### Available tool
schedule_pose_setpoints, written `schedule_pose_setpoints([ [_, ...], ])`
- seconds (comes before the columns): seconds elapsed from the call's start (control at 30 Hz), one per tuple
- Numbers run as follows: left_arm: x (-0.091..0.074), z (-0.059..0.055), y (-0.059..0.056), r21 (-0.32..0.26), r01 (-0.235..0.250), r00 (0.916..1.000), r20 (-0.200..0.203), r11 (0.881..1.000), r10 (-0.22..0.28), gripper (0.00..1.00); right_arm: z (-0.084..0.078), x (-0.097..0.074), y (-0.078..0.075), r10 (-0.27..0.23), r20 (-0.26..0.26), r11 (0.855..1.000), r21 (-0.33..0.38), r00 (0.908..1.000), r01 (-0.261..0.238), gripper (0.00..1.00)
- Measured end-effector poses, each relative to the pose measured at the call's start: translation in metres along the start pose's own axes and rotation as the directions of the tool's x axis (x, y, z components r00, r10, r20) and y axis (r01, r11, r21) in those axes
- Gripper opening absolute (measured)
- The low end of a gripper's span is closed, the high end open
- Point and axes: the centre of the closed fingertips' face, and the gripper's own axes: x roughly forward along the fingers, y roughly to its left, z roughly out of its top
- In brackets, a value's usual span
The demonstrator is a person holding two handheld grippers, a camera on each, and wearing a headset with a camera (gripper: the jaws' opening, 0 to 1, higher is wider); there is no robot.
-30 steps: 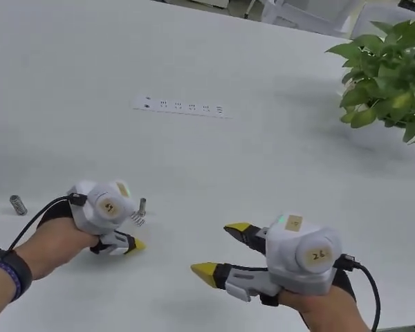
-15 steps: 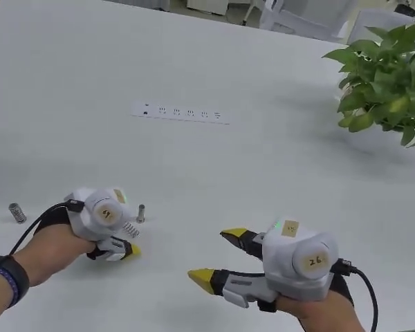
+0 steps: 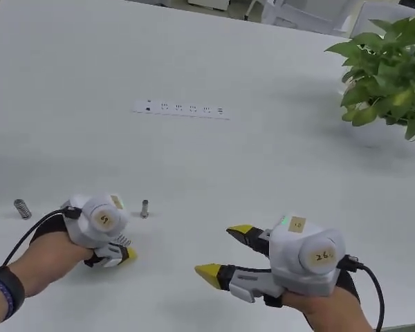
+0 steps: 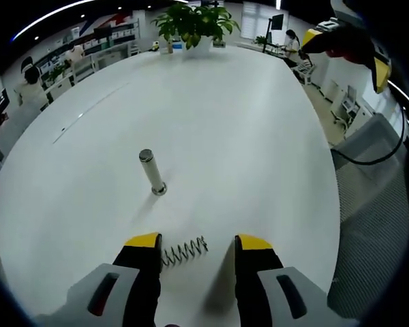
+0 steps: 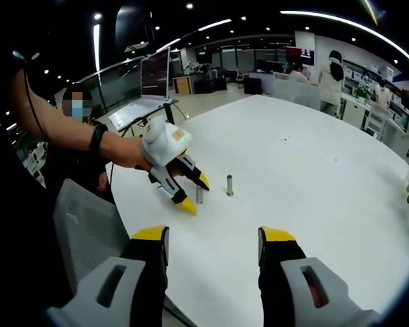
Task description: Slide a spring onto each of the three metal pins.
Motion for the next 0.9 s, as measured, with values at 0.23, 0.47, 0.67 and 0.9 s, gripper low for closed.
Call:
schedule_pose_setpoints([
  [0.23,-0.026,-0.003,-0.004,-0.07,-0.109,0.9897,0.085,0.992,0.115,0.36,-0.001,0.002,0.004,0.008,0.004,1.0,-0.001,1.0,-0.008,0.5],
  [0.47,-0.059,-0.03,0.009,-0.309,-0.266,0.9462,0.097,0.913,0.309,0.3,-0.002,0.0,0.005,0.006,0.006,1.0,0.004,1.0,-0.006,0.5],
  [0.67,-0.07,-0.062,0.005,-0.437,-0.283,0.9418,0.041,0.854,0.334,0.37,-0.002,-0.001,0.003,-0.001,0.012,1.0,0.009,0.9999,0.001,0.49],
  [0.9,-0.057,-0.076,-0.011,-0.387,-0.246,0.9618,0.015,0.888,0.273,0.4,-0.003,0.0,0.004,0.003,0.008,1.0,0.002,1.0,-0.003,0.49],
])
